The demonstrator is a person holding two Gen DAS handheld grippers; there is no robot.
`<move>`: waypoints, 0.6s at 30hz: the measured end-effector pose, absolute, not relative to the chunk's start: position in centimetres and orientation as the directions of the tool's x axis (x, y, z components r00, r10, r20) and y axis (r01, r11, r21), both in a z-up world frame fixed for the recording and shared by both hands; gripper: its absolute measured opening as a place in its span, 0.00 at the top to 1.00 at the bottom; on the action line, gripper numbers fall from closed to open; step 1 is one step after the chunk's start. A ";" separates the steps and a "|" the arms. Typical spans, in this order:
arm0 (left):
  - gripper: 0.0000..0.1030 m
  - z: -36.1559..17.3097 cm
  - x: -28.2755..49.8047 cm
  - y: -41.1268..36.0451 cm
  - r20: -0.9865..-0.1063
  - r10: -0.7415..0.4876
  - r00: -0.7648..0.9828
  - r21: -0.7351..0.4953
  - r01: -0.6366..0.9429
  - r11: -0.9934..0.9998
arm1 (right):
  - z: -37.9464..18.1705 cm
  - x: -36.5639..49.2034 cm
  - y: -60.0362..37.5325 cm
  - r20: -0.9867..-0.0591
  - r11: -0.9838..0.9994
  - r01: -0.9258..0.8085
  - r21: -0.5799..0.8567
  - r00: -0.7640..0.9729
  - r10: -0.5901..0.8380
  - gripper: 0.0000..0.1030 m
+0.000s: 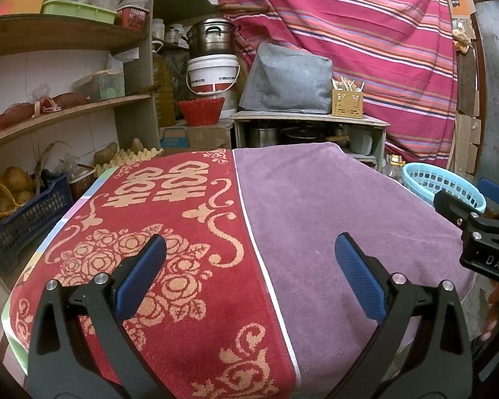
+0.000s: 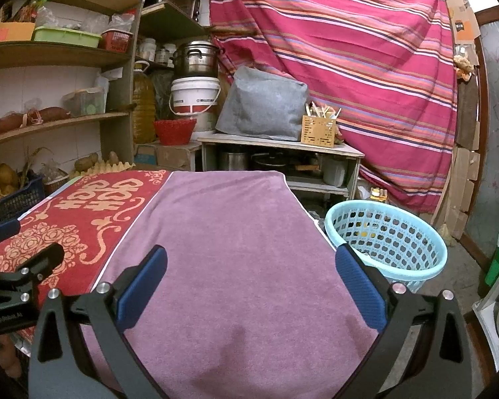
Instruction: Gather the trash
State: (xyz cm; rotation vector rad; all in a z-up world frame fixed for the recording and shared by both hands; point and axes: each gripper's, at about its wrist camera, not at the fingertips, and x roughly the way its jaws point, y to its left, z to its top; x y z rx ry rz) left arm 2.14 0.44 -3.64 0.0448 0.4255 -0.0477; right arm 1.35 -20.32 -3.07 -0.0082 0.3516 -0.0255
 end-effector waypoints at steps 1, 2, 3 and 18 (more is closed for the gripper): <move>0.05 -3.7 2.1 0.4 -0.413 -0.036 0.910 0.035 0.056 0.998 | -3.1 1.3 -20.3 -0.343 1.000 0.024 -0.015 0.939 -0.028 0.04; 0.05 -3.7 2.1 0.4 -0.412 -0.035 0.910 0.037 0.054 0.998 | -3.1 1.3 -20.3 -0.341 0.999 0.025 -0.020 0.939 -0.031 0.04; 0.05 -3.7 2.2 0.4 -0.413 -0.034 0.910 0.037 0.055 0.998 | -3.1 1.3 -20.4 -0.340 0.999 0.027 -0.021 0.940 -0.032 0.04; 0.05 -3.9 2.1 0.3 -0.414 -0.030 0.910 0.042 0.052 0.998 | -3.1 1.3 -20.4 -0.345 0.999 0.026 -0.019 0.938 -0.031 0.04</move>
